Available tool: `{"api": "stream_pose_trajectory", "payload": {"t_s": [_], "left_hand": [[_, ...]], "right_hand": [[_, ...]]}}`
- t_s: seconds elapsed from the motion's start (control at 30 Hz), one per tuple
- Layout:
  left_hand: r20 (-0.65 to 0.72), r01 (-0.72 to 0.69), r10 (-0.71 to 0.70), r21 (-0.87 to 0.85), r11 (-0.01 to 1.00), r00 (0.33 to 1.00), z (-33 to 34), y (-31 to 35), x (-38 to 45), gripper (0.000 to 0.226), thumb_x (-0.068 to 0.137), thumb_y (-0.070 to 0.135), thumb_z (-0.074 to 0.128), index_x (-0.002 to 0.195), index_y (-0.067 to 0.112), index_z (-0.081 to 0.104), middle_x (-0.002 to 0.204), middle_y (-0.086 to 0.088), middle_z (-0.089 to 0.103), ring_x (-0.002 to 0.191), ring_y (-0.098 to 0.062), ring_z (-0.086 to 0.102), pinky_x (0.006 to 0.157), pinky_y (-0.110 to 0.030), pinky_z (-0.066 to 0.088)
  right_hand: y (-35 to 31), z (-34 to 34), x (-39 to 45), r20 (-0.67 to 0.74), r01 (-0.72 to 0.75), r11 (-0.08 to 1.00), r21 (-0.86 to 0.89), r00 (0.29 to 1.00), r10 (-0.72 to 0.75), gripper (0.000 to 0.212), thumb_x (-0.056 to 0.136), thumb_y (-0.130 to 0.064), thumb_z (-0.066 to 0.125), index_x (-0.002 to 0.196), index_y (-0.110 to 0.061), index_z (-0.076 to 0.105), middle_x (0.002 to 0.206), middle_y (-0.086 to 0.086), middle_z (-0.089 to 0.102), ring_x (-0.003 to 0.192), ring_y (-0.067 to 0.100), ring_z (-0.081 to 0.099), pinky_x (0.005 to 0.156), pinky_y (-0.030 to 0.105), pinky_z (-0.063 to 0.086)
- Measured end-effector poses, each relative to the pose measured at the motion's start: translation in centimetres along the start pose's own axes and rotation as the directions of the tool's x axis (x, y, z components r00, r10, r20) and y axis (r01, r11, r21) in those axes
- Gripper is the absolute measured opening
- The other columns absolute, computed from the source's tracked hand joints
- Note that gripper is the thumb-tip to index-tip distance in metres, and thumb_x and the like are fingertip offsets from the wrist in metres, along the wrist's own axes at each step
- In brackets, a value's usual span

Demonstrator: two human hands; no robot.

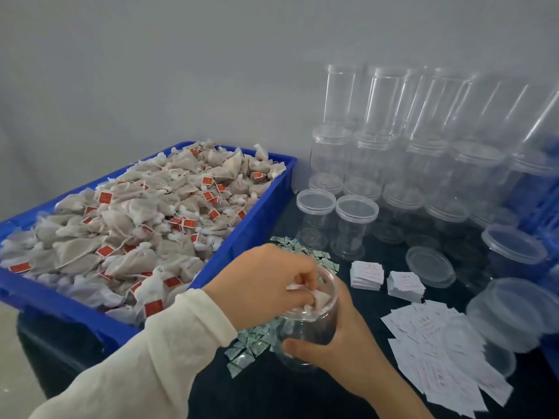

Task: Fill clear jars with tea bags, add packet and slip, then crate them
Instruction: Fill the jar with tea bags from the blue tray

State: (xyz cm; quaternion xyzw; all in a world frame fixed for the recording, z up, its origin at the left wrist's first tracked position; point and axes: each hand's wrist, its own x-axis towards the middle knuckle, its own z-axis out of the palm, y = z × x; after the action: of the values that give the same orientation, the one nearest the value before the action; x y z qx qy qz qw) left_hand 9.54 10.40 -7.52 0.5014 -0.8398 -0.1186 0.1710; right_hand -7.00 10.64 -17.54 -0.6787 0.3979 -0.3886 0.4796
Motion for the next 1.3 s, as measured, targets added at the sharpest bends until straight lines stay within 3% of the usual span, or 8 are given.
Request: {"api": "stream_pose_trajectory", "payload": {"t_s": [0.27,0.47,0.63,0.73,0.83,1.03,1.1,1.3], "left_hand": [[0.069,-0.077,0.068,0.138,0.987,0.995,0.4,0.5,0.6,0.013,0.089,0.036,0.062,0.097,0.031,0.071,0.096,0.013,0.070,0.090,-0.006,0.060,0.082,-0.022,0.043],[-0.129,0.010,-0.005,0.032,0.999,0.992,-2.6,-1.7,-0.3,0.027,0.084,0.047,0.053,0.094,0.029,0.071,0.086,0.020,0.069,0.080,0.006,0.062,0.078,-0.018,0.051],[-0.381,0.235,-0.187,0.083,0.968,0.906,-5.5,-7.1,-0.9,0.018,0.088,0.031,0.061,0.102,0.023,0.070,0.088,0.015,0.068,0.080,0.003,0.062,0.073,-0.013,0.046],[-0.379,0.437,-0.335,0.222,0.872,0.862,-6.1,-10.3,-0.8,0.025,0.092,0.026,0.060,0.116,0.023,0.065,0.114,0.002,0.067,0.098,-0.015,0.063,0.082,-0.028,0.048],[-0.318,0.591,-0.499,0.478,0.650,0.806,-5.5,-12.8,-1.0,0.041,0.094,0.021,0.056,0.135,0.023,0.050,0.136,-0.001,0.056,0.121,-0.022,0.054,0.100,-0.039,0.046],[-0.441,0.716,-0.634,0.643,0.272,0.636,-4.4,-15.3,-2.1,0.059,0.079,0.034,0.071,0.132,0.022,0.046,0.135,-0.005,0.052,0.123,-0.026,0.051,0.101,-0.039,0.045],[-0.446,0.739,-0.669,0.631,0.236,0.594,-4.5,-15.7,-2.1,0.053,0.078,0.031,0.073,0.126,0.020,0.053,0.124,-0.004,0.058,0.111,-0.023,0.059,0.090,-0.034,0.052],[-0.438,0.712,-0.629,0.644,0.279,0.642,-5.3,-16.2,-2.4,0.019,0.082,0.024,0.071,0.098,0.022,0.064,0.082,0.003,0.057,0.073,-0.015,0.058,0.069,-0.027,0.051]], "right_hand": [[-0.4,-0.2,-0.2,0.007,0.049,0.998,-0.043,0.999,-0.049,0.099,0.058,-0.022,0.090,0.123,-0.068,0.032,0.123,-0.034,0.053,0.113,-0.012,0.053,0.079,-0.001,0.042],[-0.1,-0.5,-0.5,-0.033,-0.011,0.996,-0.089,0.999,0.008,0.097,0.052,-0.041,0.089,0.116,-0.077,0.025,0.119,-0.044,0.044,0.113,-0.022,0.043,0.077,-0.005,0.036],[0.1,-0.5,-0.7,-0.023,-0.030,0.994,-0.109,0.999,0.028,0.099,0.050,-0.047,0.088,0.115,-0.079,0.022,0.120,-0.045,0.043,0.112,-0.024,0.043,0.077,-0.005,0.037],[0.0,-0.5,-0.8,-0.012,-0.048,0.992,-0.112,0.999,0.047,0.100,0.050,-0.045,0.088,0.114,-0.081,0.021,0.118,-0.046,0.044,0.108,-0.023,0.046,0.073,-0.004,0.040],[-0.1,-0.7,-0.9,-0.008,-0.038,0.990,-0.138,0.999,0.037,0.101,0.051,-0.044,0.088,0.118,-0.078,0.020,0.118,-0.045,0.042,0.109,-0.022,0.045,0.076,-0.005,0.037],[0.1,-1.2,-0.9,-0.002,-0.035,0.991,-0.132,0.999,0.035,0.103,0.052,-0.041,0.090,0.124,-0.072,0.023,0.119,-0.045,0.042,0.114,-0.023,0.043,0.079,-0.006,0.035],[0.2,-1.3,-0.9,-0.009,-0.040,0.990,-0.137,0.999,0.039,0.103,0.051,-0.043,0.089,0.125,-0.072,0.023,0.119,-0.045,0.042,0.114,-0.023,0.042,0.080,-0.005,0.035],[0.6,-1.1,-0.8,0.001,-0.042,0.990,-0.135,0.999,0.042,0.103,0.051,-0.042,0.089,0.123,-0.073,0.023,0.120,-0.045,0.042,0.114,-0.023,0.042,0.080,-0.006,0.035]]}}
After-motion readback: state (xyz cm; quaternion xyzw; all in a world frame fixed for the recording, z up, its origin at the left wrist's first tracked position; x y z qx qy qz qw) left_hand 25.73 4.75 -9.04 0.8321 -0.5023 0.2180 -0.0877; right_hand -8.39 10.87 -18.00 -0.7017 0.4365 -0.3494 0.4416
